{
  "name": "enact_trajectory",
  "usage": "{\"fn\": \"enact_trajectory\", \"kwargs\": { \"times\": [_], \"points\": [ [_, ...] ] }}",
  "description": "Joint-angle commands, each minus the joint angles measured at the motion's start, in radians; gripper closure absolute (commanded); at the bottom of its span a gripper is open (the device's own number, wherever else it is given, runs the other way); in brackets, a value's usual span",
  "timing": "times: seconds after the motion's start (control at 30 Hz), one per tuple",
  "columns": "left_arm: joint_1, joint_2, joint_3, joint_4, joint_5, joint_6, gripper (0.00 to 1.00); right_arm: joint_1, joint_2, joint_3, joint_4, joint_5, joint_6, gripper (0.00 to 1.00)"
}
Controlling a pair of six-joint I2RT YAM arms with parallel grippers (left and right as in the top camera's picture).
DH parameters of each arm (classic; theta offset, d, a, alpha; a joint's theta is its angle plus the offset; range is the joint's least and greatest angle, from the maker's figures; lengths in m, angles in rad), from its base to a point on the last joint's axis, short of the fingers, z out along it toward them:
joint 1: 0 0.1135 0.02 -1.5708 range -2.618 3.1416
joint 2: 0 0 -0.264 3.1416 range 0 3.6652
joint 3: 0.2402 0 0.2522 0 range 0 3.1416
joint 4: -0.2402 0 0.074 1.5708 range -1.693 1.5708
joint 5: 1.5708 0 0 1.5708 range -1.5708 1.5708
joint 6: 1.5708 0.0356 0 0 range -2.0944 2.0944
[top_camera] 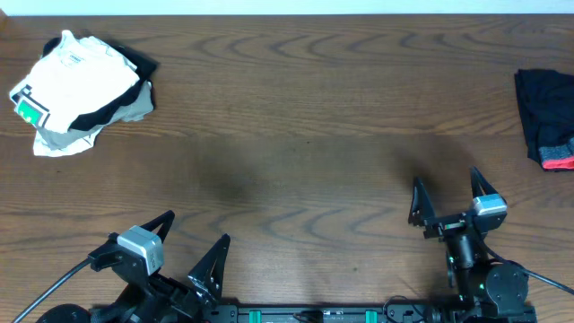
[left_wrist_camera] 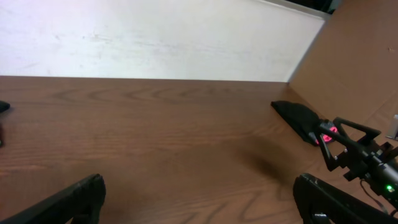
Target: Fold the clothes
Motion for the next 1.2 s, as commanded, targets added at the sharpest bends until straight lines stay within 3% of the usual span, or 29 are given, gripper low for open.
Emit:
{"fn": "enact_trajectory", "kwargs": {
  "times": [0.0, 0.4, 0.6, 1.17],
  "points": [
    [0.0, -0.003, 0.002, -0.001, 0.006, 0.006, 0.02, -0.005, -0.009, -0.039, 0.05, -0.011, -0.023, 0.01],
    [0.0, -0.003, 0.002, -0.001, 0.006, 0.006, 0.02, -0.005, -0.009, -0.14, 0.236, -0.002, -0.024, 0.01],
    [0.0, -0.003, 0.002, -0.001, 0.006, 0.006, 0.02, -0.005, -0.009, -0.139, 0.25, 0.008, -0.024, 0.01],
    [0.0, -0.003, 0.002, -0.001, 0.006, 0.006, 0.02, -0.006, -0.009, -0.139, -0.035, 0.015, -0.046, 0.01]
  ]
}}
